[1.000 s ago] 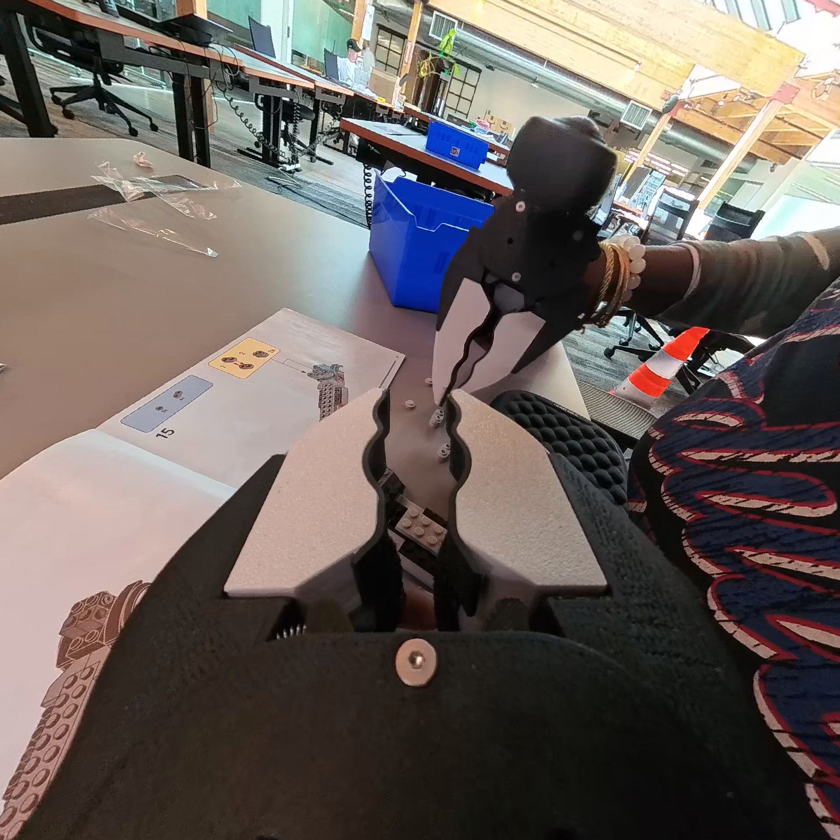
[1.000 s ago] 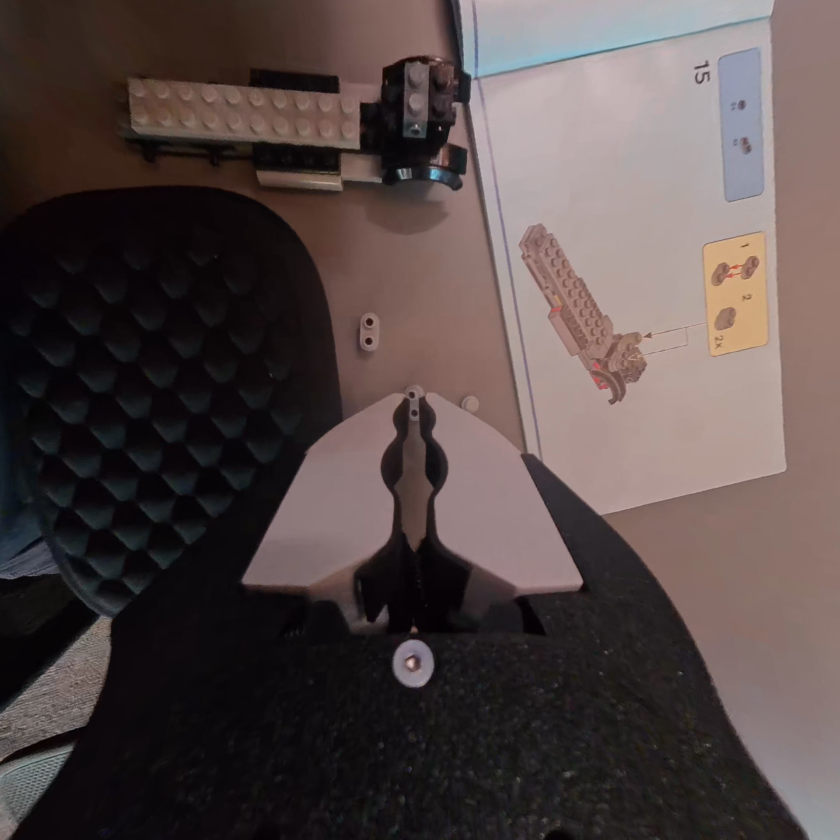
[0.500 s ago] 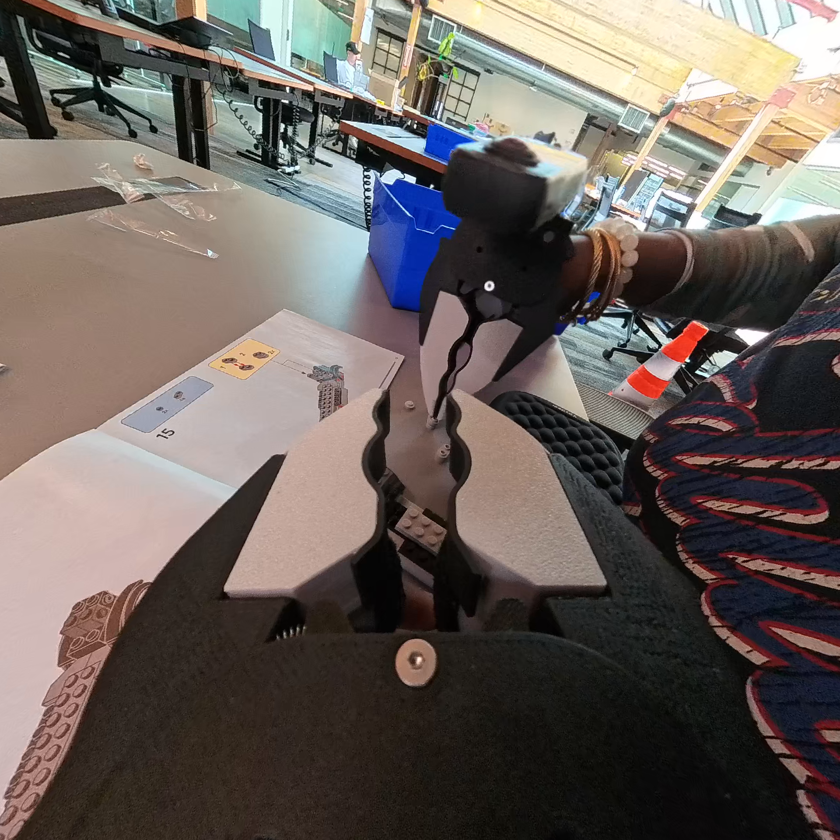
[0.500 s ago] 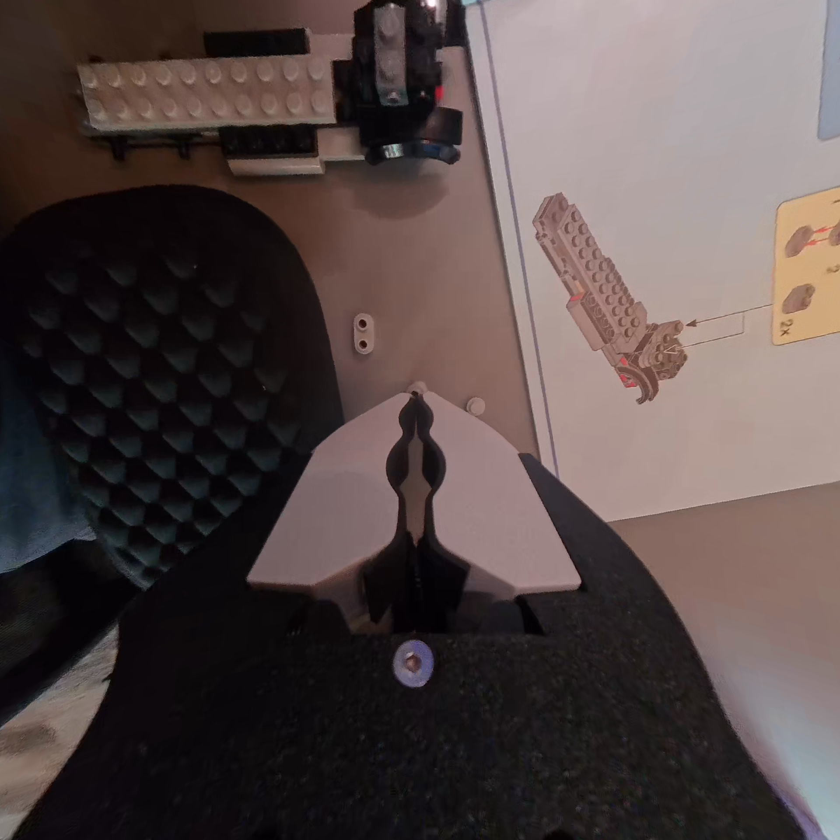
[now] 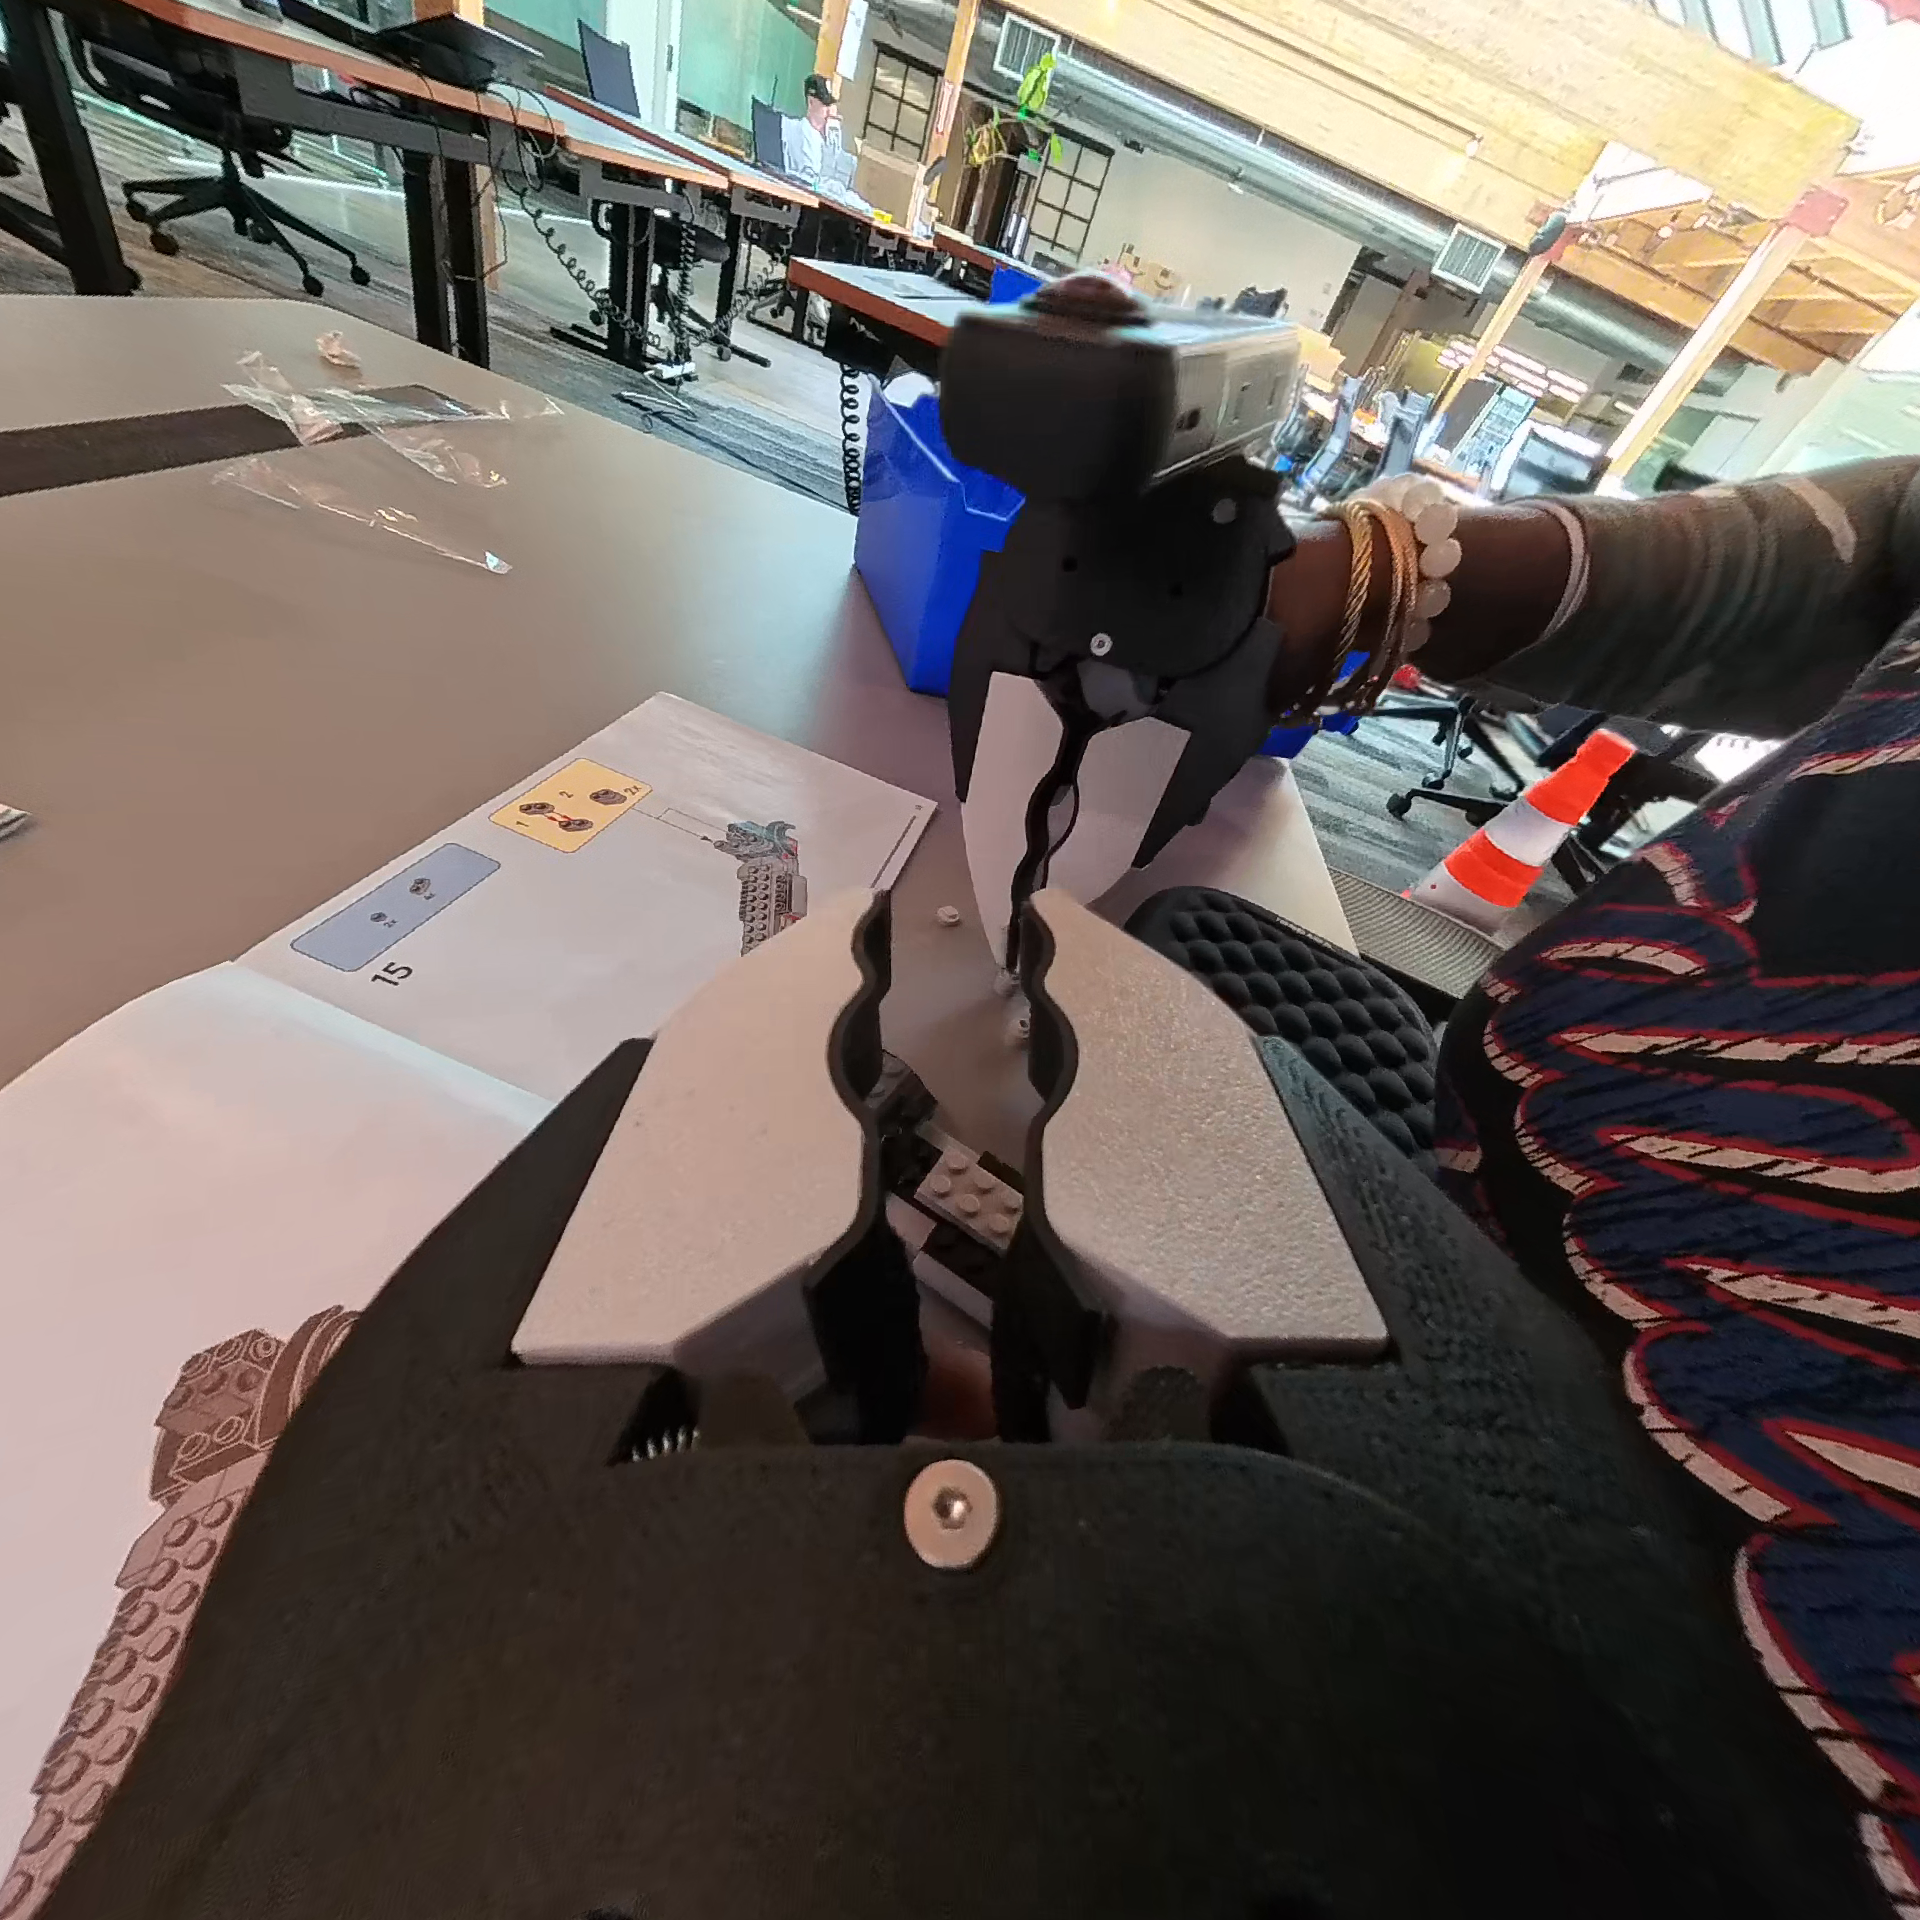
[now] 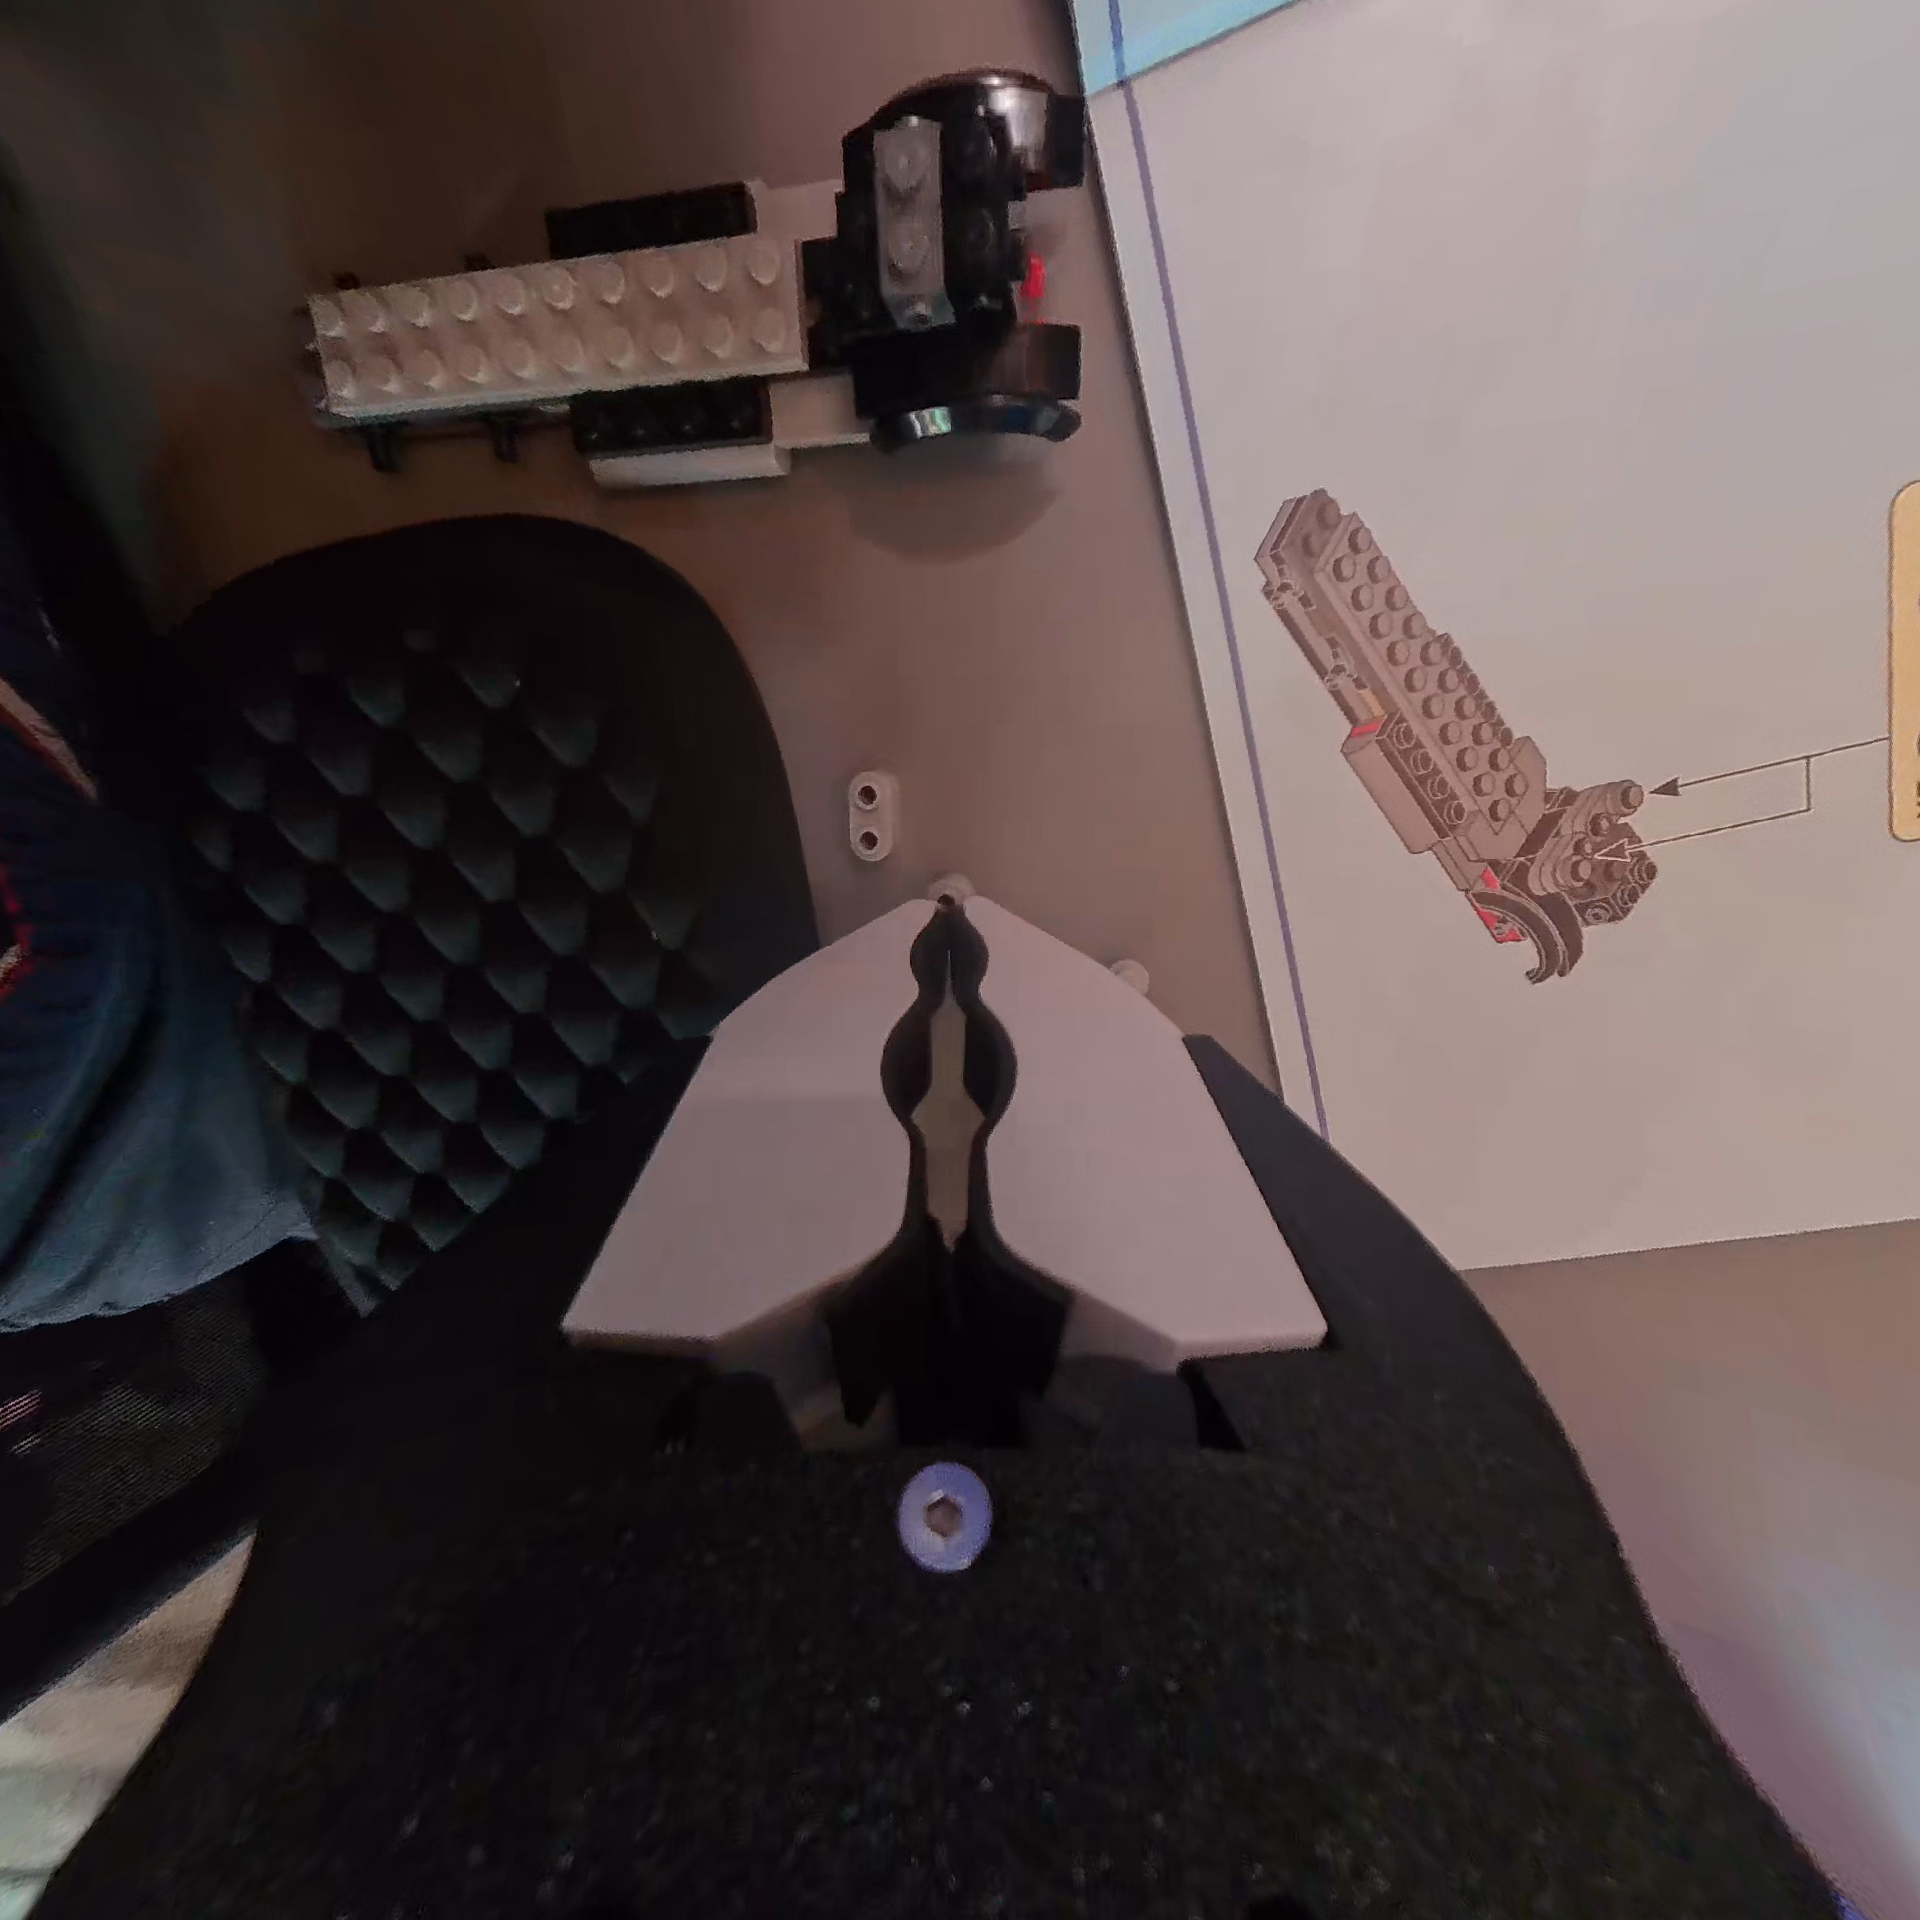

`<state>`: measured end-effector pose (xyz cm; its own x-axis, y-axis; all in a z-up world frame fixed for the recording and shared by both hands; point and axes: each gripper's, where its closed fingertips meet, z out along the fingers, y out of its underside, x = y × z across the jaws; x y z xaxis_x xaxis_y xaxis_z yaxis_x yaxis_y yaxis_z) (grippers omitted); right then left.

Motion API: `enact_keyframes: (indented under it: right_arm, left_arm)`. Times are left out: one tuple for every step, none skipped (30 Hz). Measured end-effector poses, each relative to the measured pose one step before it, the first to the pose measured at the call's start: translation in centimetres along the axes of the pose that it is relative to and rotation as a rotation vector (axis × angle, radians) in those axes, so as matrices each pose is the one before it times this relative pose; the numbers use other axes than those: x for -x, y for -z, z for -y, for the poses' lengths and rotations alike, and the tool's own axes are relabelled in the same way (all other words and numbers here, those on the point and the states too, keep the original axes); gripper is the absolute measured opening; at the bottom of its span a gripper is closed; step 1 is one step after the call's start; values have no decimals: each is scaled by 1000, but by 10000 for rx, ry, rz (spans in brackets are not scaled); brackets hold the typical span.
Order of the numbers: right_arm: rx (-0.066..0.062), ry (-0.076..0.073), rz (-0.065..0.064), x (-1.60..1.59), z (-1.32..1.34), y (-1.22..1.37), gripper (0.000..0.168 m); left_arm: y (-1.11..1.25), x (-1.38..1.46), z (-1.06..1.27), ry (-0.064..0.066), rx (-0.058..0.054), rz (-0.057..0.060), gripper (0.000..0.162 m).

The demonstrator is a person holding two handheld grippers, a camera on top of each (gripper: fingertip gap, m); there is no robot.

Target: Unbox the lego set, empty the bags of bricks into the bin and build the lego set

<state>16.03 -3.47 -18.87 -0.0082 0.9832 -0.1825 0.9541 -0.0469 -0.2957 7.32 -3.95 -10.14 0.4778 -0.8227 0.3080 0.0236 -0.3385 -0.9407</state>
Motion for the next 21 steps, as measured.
enact_keyframes:
  right_arm:
    - [-179,96,-120,-8,-35,15,0]
    - [-124,20,-144,-49,-59,36,0]
    - [-179,-10,-87,49,63,80,4]
    - [-257,-28,-36,136,199,169,6]
    - [-256,-1,-3,147,235,219,6]
    - [-155,46,-55,51,106,249,7]
    - [-13,63,-169,-146,-94,257,9]
    - [76,87,-183,-198,-235,216,10]
    - [69,108,-133,-113,-239,179,11]
    - [0,74,-135,-82,-172,129,12]
    - [-31,23,-144,-89,-134,101,13]
    - [-44,-32,-197,-161,-175,89,14]
    - [-101,-110,-290,-320,-183,115,15]
    - [-194,-228,-335,-419,-172,116,17]
    - [-280,-371,-331,-454,-171,137,19]
    - [-344,-476,-329,-444,-167,160,19]
    - [-346,-509,-357,-471,-248,221,20]
    - [-315,-495,-432,-557,-360,273,20]
    - [-307,-417,-382,-487,-410,351,21]
    - [-269,-347,-358,-467,-468,410,21]
    - [-192,-339,-533,-782,-579,491,22]
  left_arm:
    - [-48,20,-79,-68,58,43,23]
    - [-52,25,-90,-51,58,36,23]
    - [-45,9,-73,-43,53,27,23]
    - [-47,4,-55,-48,47,23,23]
    - [-31,-28,-39,-66,40,18,23]
    - [-40,-48,-16,-86,33,17,23]
    - [-36,-49,-16,-94,31,17,23]
    - [-46,-53,-18,-90,36,13,23]
    - [-50,-84,-32,-86,39,0,23]
    - [-47,-92,0,-86,32,-12,23]
    - [-31,-110,14,-87,17,-22,24]
    - [-30,-140,52,-95,-9,-39,24]
    - [-27,-143,78,-86,-29,-44,24]
    - [-18,-141,94,-64,-30,-49,24]
    - [-18,-167,106,-52,-31,-62,25]
    - [-15,-180,121,-57,-44,-71,25]
    - [-12,-193,143,-76,-59,-70,25]
    - [-8,-176,142,-92,-67,-65,25]
    - [-15,-141,133,-85,-71,-53,25]
    - [-8,-98,123,-63,-65,-37,26]
    - [-24,-60,83,-50,-51,-22,26]
